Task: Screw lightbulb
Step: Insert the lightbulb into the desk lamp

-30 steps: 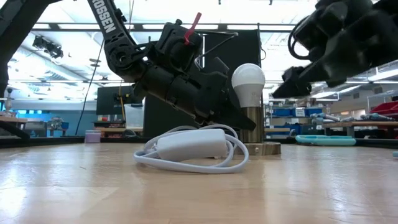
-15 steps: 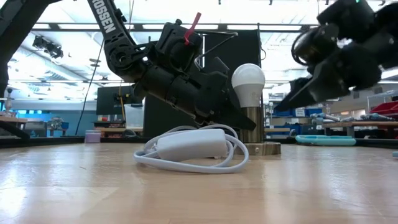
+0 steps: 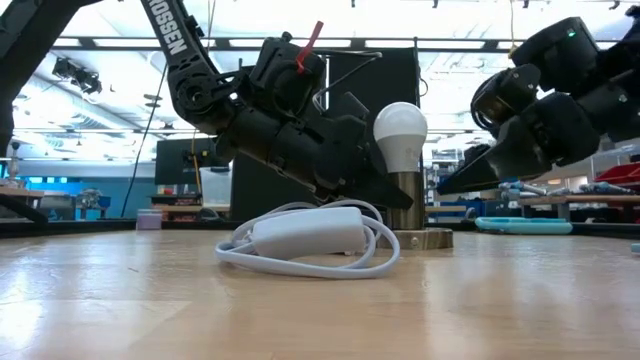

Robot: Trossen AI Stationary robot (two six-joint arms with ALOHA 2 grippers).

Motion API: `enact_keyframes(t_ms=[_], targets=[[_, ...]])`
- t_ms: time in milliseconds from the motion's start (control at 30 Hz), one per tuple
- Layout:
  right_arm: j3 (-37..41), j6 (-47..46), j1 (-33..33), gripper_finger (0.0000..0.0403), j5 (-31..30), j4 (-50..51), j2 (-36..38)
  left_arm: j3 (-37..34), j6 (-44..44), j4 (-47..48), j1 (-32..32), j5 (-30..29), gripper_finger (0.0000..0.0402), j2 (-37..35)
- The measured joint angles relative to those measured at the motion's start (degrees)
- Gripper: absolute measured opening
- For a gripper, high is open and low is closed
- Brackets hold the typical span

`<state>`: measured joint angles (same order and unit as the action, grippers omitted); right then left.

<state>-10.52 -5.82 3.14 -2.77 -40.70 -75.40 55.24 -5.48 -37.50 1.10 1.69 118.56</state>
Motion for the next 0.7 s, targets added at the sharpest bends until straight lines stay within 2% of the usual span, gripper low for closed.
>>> enact_keyframes(t_ms=[433,600,700], targets=[[-1.0,1.8,-4.0,0.0311,8.3,-13.8,-9.7,0.0,0.5,0.0,0.0,1.3,0.0188,0.0],[-3.7,6.0,-5.4,0.0310,9.1,-13.5,-9.9,0.0,0.5,-0.1,0.0,1.5,0.0188,0.0],[-5.7,7.3,-6.9,0.0309,12.0,-11.7,-9.9,0.0,0.5,0.0,0.0,1.6,0.0188,0.0]])
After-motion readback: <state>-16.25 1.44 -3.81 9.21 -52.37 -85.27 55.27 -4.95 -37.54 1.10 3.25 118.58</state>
